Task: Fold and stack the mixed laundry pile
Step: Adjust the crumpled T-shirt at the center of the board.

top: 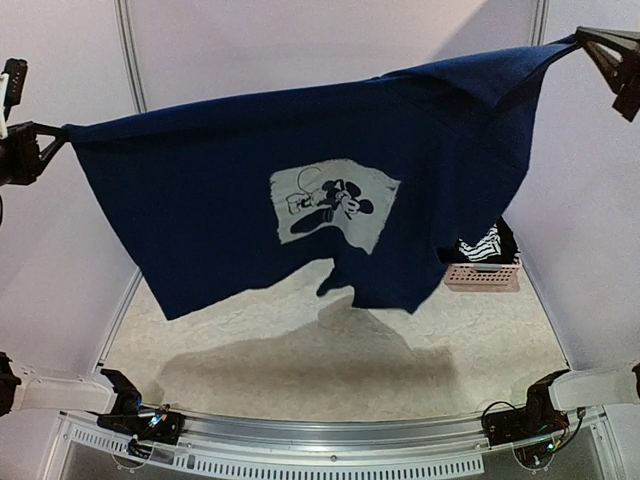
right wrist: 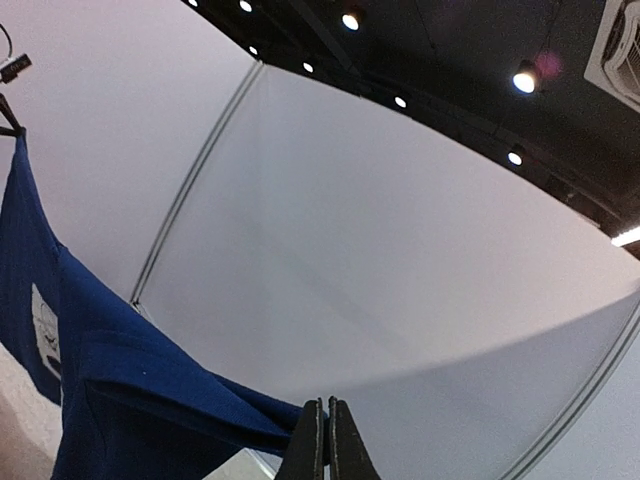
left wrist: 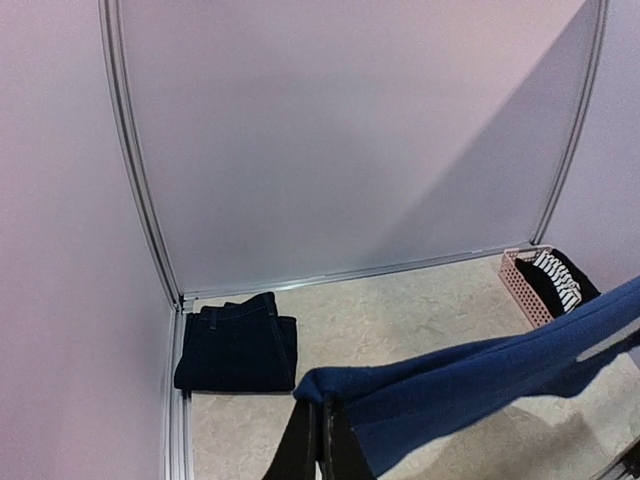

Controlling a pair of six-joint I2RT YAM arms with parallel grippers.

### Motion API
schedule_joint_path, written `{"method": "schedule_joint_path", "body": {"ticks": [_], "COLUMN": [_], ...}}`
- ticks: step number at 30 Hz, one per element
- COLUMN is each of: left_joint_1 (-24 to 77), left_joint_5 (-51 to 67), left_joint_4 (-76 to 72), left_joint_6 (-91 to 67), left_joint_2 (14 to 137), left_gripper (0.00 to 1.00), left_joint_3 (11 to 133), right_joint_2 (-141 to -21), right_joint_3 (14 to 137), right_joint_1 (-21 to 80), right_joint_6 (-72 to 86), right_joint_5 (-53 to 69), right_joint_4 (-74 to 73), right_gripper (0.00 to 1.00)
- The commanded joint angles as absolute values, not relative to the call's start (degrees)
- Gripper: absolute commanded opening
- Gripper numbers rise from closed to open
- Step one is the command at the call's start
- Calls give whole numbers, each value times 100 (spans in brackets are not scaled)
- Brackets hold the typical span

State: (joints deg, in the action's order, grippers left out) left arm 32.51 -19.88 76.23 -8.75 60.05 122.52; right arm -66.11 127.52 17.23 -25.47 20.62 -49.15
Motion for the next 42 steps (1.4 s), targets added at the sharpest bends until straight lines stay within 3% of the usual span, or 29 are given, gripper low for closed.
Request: {"method": "schedule_joint_path", "body": {"ticks": [1,7,11,15,19,22,31,42], "left_joint_1": [3379,3523,3512,3371,3034,2765,2345,1936], "left_joint_5": [-2239,-2549,-3131,-3302,-2750,-2301,-1916,-1843], "left_joint_4": [7891,7790,7520,6865,6145,5606,5317,5234], "left_joint_6": [-729,-438,-108,-13,-247,-336,-456,-504], "left_joint_2": [5990,6427,6898,7128,7354,7936,10524,11538], "left_gripper": [0,0,0,0,0,0,0,0], "left_joint_3": [12473,12641,12043,10622,9282,8667,9599,10380], "right_joint_2": [-6680,-7202,-7702,-7731,-7610,-7947,-10599,-12131], "right_joint_3": [13228,13789,13573,11660,9341,8519,10042,11195], "right_joint_1": [1679,1675,1675,1680,1679,1679,1724,1804], "right_joint_6": [-2261,-2243,-2455,-3146,-3749,-3895,-3199,-2935], "right_joint_5": [2314,2092,2056,1958,1501,1099,146,-513], "right_joint_4": [-4915,-4694,-4657,-4379,-3389,-2799,-3003,-2856], "right_gripper": [0,0,0,0,0,0,0,0]}}
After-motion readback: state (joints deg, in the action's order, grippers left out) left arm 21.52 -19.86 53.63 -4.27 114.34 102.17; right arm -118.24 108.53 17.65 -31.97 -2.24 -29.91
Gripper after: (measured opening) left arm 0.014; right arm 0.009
